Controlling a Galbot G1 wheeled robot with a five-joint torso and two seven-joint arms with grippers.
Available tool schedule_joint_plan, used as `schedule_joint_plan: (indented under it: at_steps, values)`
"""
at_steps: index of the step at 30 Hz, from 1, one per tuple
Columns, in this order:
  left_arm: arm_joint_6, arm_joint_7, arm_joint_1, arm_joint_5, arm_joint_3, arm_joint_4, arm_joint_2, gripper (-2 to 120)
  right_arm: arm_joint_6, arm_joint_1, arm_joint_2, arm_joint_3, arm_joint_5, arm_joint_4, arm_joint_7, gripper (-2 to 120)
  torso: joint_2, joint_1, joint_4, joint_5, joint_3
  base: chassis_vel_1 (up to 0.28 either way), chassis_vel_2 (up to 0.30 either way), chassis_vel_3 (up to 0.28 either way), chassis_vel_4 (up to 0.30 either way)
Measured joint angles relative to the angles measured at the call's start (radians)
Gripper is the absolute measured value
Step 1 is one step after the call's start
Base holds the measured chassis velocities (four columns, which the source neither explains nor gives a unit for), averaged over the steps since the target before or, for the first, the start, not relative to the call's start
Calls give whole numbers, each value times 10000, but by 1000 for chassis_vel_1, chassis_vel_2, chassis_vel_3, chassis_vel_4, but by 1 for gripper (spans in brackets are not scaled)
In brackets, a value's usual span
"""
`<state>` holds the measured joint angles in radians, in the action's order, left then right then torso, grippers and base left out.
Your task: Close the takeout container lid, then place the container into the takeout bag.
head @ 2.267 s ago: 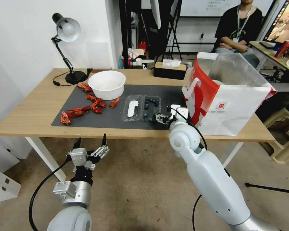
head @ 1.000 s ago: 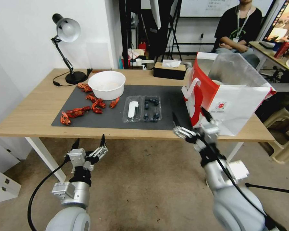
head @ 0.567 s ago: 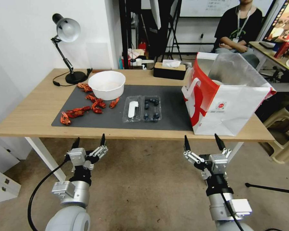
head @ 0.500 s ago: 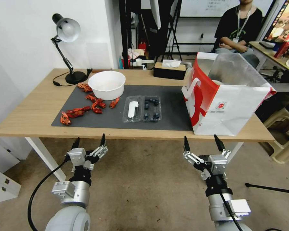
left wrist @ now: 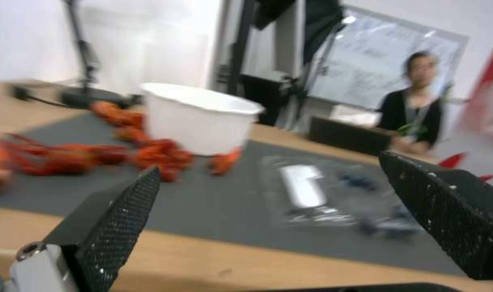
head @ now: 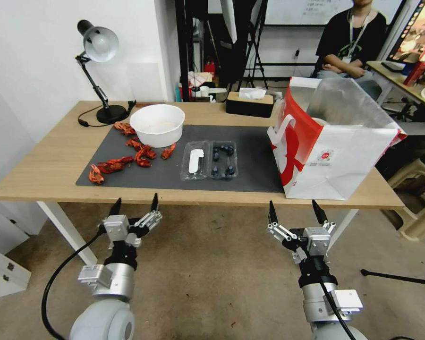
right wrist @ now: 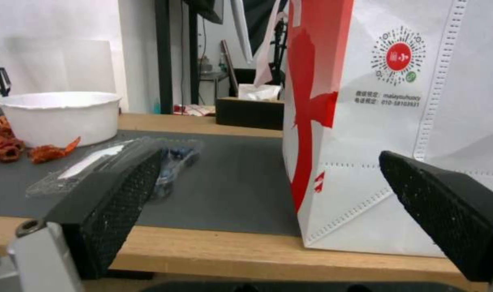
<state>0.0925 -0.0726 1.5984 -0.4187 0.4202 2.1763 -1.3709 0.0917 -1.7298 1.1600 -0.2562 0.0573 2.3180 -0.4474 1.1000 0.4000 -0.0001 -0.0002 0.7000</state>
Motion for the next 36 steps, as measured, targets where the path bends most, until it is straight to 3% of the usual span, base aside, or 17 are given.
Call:
schedule_joint_plan:
  at_steps: [3, 5, 6, 7, 8, 11, 12, 14, 15, 18, 26, 36]
  values:
    - [-35, -286, -719, -2131, -704, -76, 916, 100, -44, 66, 8, 17, 59, -62, 7, 100, 0, 0, 3, 3, 0, 0, 0, 0, 0]
    - [-144, -349, -902, -2684, -842, -77, 1085, 100, -50, 64, 20, 16, 62, -77, 7, 100, 0, 1, 3, 1, 0, 0, 0, 0, 0]
    - [-381, -535, -1251, -3797, -1107, -72, 1366, 100, -53, 51, 58, 3, 63, -101, 7, 100, 0, 1, 0, 0, 0, 0, 0, 0, 0]
    - [-550, -702, -1459, -4466, -1239, -56, 1516, 100, -54, 36, 79, -17, 62, -114, 6, 100, 0, 1, 0, 1, 0, 0, 0, 0, 0]
    - [-550, -702, -1459, -4466, -1239, -56, 1516, 100, -54, 36, 79, -17, 62, -114, 6, 100, 0, 1, 0, 1, 0, 0, 0, 0, 0]
    - [-1130, -1487, -2132, -6718, -1624, 45, 1880, 100, -59, 24, 148, -91, 62, -144, 3, 100, 0, 1, 2, 2, 0, 0, 0, 0, 0]
    - [-1130, -1487, -2132, -6718, -1624, 45, 1880, 100, -59, 24, 148, -91, 62, -144, 3, 100, 0, 1, 2, 2, 0, 0, 0, 0, 0]
    - [-1668, -2617, -2890, -8894, -1973, 50, 1974, 100, -69, 13, 215, -186, 62, -174, -2, 100, 0, 1, 1, 2, 0, 0, 0, 0, 0]
    - [-1668, -2617, -2890, -8894, -1973, 50, 1974, 100, -69, 13, 215, -186, 62, -174, -2, 100, 0, 1, 1, 2, 0, 0, 0, 0, 0]
    - [-2007, -3820, -3916, -10970, -2269, -155, 1769, 100, -74, -32, 281, -310, 58, -194, -16, 100, 0, 1, 0, 2, 0, 0, 0, 0, 0]
    - [-1977, -5232, -5642, -12772, -2760, -1215, 1198, 100, -92, -48, 424, -446, 45, -200, -29, 100, 0, 1, 0, 2, 1, 0, 0, 0, 0]
    - [-1799, -5901, -6491, -13009, -2986, -2158, 825, 100, -130, -10, 446, -633, 66, -155, -38, 100, -1, 1, 1, 2, 1, 0, 0, 0, 0]
